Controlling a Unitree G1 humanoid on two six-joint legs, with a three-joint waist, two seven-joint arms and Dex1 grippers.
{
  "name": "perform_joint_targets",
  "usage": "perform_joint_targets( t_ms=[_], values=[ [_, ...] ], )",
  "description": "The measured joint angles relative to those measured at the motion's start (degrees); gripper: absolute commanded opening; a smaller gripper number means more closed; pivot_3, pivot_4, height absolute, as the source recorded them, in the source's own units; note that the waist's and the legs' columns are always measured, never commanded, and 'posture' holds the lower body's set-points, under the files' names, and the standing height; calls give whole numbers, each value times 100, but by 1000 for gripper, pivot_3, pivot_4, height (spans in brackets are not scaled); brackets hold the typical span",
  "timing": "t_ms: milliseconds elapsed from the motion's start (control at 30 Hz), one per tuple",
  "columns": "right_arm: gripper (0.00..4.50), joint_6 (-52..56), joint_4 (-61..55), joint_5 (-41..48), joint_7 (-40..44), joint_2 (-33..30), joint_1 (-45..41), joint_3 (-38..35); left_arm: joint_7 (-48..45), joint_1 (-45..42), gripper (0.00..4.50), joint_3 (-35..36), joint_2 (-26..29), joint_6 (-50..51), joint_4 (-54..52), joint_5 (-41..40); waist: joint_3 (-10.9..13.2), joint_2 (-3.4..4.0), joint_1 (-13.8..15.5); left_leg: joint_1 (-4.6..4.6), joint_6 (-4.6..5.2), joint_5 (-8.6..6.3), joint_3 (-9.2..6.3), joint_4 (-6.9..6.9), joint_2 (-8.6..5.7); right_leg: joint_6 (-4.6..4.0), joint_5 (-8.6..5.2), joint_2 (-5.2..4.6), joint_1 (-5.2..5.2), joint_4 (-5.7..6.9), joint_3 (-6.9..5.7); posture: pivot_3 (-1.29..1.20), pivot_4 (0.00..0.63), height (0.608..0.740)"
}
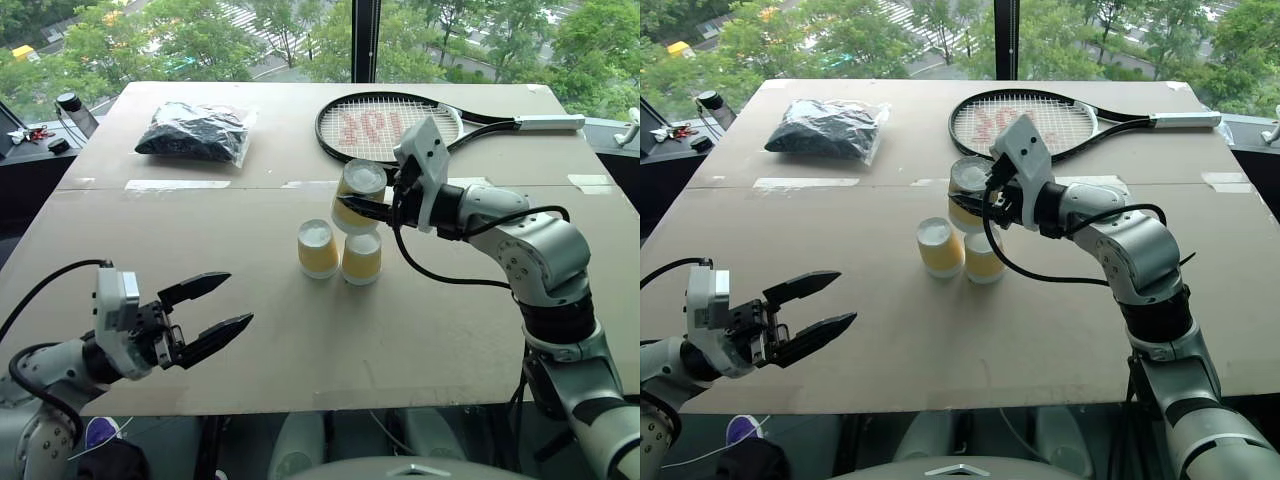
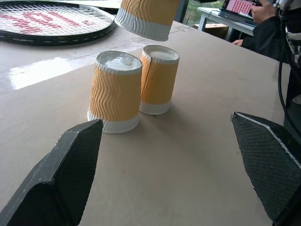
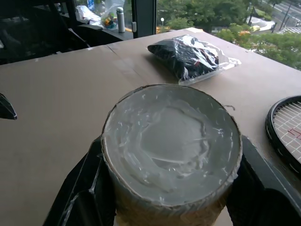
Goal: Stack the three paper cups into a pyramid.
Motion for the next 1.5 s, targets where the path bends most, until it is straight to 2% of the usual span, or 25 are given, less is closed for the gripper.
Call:
perform_joint_targets(
  t_ms=[600,633,667,700,733,767,1100,1367,1500],
  values=[
    [2174,211,147,15,190,173,-152,560,216,495,4500,61,-278,-58,-382,-2,0,0,-86,0,0,0,-3,-6,1,-1,0,-2,-1,-1,-2,0,150,740],
    [3190,165,156,-14,209,173,-157,607,225,505,4500,61,-282,-60,-383,-2,0,1,-86,0,0,0,-3,-6,1,-1,0,-2,-1,-1,-2,0,150,740],
    [3379,151,164,-45,231,169,-174,643,226,512,4500,61,-284,-62,-383,-2,0,0,-86,1,0,0,-3,-6,1,-1,0,-2,-1,-1,-2,0,150,740],
    [3959,114,199,-92,262,161,-183,695,226,542,4500,62,-288,-67,-383,-2,-1,-1,-87,1,0,0,-3,-6,1,-1,0,-2,-1,-2,-2,0,150,740],
    [4296,60,285,-153,294,158,-184,775,226,560,4500,65,-295,-76,-384,-1,-1,-1,-87,1,0,0,-2,-6,1,-1,0,-2,-1,-2,-2,0,150,740],
    [4403,24,355,-190,305,163,-184,816,228,569,4500,67,-306,-84,-384,-1,0,0,-87,1,0,0,-2,-6,1,-1,0,-2,-1,-3,-2,0,150,740],
    [4403,-235,495,-264,423,223,-211,682,250,632,4500,73,-420,-179,-387,-2,1,1,-86,1,-1,0,-3,-9,1,-1,0,-3,-1,-7,-2,0,150,740],
    [4403,-73,160,430,423,436,-650,-72,257,589,4500,73,-427,-187,-386,-17,0,1,-88,0,-1,-1,-4,-14,2,-1,0,-6,-1,-12,-3,0,150,740],
    [4403,-65,-104,770,459,225,-611,-507,466,527,4500,91,-491,-174,-386,-111,1,1,-68,-6,0,-1,-6,-17,0,-1,0,-13,-1,-22,-7,0,150,740]
  ],
)
